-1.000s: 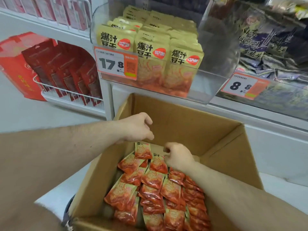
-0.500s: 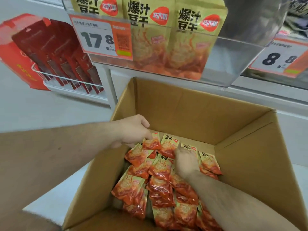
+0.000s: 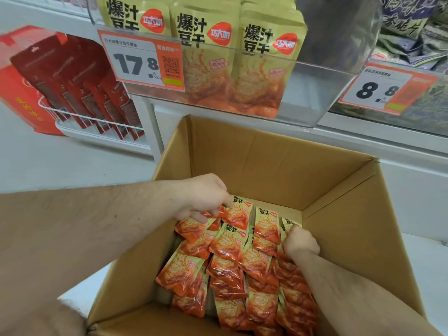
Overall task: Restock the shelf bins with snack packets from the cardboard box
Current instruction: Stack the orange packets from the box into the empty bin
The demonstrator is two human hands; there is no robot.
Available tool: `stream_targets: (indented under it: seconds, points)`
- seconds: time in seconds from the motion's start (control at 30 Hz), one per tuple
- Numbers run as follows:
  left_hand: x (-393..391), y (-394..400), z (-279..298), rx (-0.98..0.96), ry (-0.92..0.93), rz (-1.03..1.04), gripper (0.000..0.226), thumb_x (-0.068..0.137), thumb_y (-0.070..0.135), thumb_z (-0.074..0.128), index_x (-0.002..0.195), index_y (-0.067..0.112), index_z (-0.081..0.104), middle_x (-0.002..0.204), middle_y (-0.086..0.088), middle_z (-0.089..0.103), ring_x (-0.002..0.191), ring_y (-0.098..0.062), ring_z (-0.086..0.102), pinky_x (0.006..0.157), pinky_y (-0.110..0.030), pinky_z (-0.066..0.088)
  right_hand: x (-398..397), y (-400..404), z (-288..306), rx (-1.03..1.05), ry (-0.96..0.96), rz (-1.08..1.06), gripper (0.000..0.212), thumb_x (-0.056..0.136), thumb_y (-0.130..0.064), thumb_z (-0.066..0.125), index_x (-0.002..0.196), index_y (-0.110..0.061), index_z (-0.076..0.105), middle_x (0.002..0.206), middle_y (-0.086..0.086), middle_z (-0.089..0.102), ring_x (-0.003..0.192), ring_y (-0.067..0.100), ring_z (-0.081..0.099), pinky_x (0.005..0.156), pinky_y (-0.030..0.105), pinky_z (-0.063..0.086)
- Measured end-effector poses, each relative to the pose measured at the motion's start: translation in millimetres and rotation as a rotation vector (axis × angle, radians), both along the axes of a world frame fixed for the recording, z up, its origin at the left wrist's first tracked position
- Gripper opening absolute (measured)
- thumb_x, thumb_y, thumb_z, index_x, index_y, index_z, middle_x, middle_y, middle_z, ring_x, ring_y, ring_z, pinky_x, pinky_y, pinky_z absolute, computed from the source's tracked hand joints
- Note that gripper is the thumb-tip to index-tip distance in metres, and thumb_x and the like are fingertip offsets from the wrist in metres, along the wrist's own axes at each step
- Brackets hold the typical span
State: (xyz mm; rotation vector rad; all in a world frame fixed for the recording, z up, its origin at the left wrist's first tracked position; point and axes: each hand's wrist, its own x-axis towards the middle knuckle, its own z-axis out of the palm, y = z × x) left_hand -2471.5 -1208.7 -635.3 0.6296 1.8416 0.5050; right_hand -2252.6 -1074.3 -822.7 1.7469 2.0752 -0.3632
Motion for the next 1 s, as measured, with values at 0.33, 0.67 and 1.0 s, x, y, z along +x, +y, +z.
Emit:
stream_targets:
  seconds: [0.33, 0.67, 1.0]
  points:
    - [-4.3, 4.5, -2.2, -0.119, -0.417, 0.362, 0.070, 0.099, 0.047, 0.051, 0.154, 0.011, 0.025, 0.153, -0.025, 0.034, 0.138, -0.044, 0.039, 0.102, -0.065, 0.041, -70.0, -43.1, 110.1, 0.414, 0.806, 0.448, 0.024, 0.096, -0.031, 0.046, 0.086, -0.012, 0.056, 0.075, 0.002, 0.064, 0.065, 0.029, 0.062, 0.056, 0.035, 0.045]
    - [-22.5, -1.0, 8.8, 0.172, -0.025, 0.363, 0.030, 0.087, -0.007, 0.062, 0.111, 0.011, 0.062, 0.105, -0.009, 0.069, 0.087, -0.022, 0.065, 0.071, -0.032, 0.053, -97.1, -43.7, 95.7, 0.034, 0.973, 0.122, 0.019, 0.095, -0.023, 0.049, 0.086, -0.017, 0.064, 0.077, -0.005, 0.066, 0.075, 0.017, 0.061, 0.069, 0.032, 0.049]
    - [-49.9, -7.9, 16.2, 0.121, 0.082, 0.261, 0.027, 0.085, 0.000, 0.071, 0.106, 0.014, 0.064, 0.104, -0.006, 0.073, 0.100, -0.027, 0.068, 0.094, -0.047, 0.054, -160.5, -26.1, -20.0, -0.427, 0.344, -0.097, 0.043, 0.093, -0.048, 0.060, 0.070, -0.013, 0.053, 0.072, 0.001, 0.059, 0.062, 0.017, 0.054, 0.052, 0.025, 0.040]
